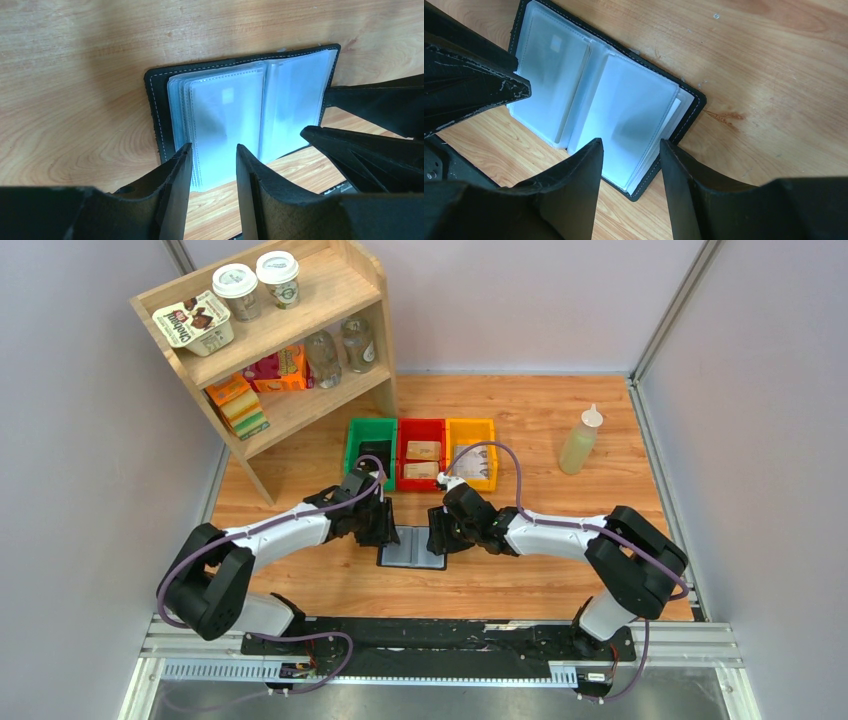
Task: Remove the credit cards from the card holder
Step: Remove the credit card from the card holder.
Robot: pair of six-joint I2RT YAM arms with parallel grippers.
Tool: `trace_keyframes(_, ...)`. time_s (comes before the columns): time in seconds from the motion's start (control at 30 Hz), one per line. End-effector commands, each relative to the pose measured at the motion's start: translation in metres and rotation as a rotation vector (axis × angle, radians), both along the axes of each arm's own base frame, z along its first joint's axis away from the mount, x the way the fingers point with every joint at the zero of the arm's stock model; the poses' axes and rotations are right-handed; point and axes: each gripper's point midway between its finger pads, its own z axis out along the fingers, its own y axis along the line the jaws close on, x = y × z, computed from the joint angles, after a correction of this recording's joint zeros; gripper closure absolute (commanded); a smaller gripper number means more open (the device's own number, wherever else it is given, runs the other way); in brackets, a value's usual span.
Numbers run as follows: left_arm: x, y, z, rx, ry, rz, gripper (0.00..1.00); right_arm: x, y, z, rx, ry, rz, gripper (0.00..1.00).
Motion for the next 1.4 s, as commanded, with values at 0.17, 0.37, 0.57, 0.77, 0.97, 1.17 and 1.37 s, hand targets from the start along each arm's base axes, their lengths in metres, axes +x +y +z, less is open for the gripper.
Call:
trace_keyframes(0.17, 0.008, -0.027, 0.026, -0.094, -0.047, -0.057, 0.57, -0.008, 0.000, -0.013, 0.004, 0.044, 0.007, 0.48)
trace_keyframes(0.37, 0.007, -0.037, 0.041, -0.147, -0.068, -0.064, 0.60, -0.008, 0.000, -0.011, 0.022, 0.049, 0.000, 0.48)
trace_keyframes(0.57, 0.005, -0.047, 0.041, -0.192, -0.041, -0.080, 0.60, -0.008, 0.000, -0.010, 0.045, 0.056, -0.006, 0.48)
trace_keyframes(0.77, 0.006, -0.056, 0.046, -0.228, -0.057, -0.091, 0.65, -0.004, 0.002, 0.001, 0.120, 0.028, -0.024, 0.45)
trace_keyframes(0.97, 0.006, -0.057, 0.044, -0.226, -0.051, -0.097, 0.72, -0.003, 0.001, 0.007, 0.192, 0.020, -0.041, 0.44)
trace_keyframes(1.17, 0.006, -0.058, 0.047, -0.225, -0.060, -0.101, 0.73, -0.002, 0.002, 0.015, 0.250, 0.008, -0.046, 0.42)
trace_keyframes(1.37, 0.006, -0.061, 0.047, -0.227, -0.055, -0.108, 0.72, 0.004, -0.004, 0.033, 0.285, -0.057, -0.074, 0.39)
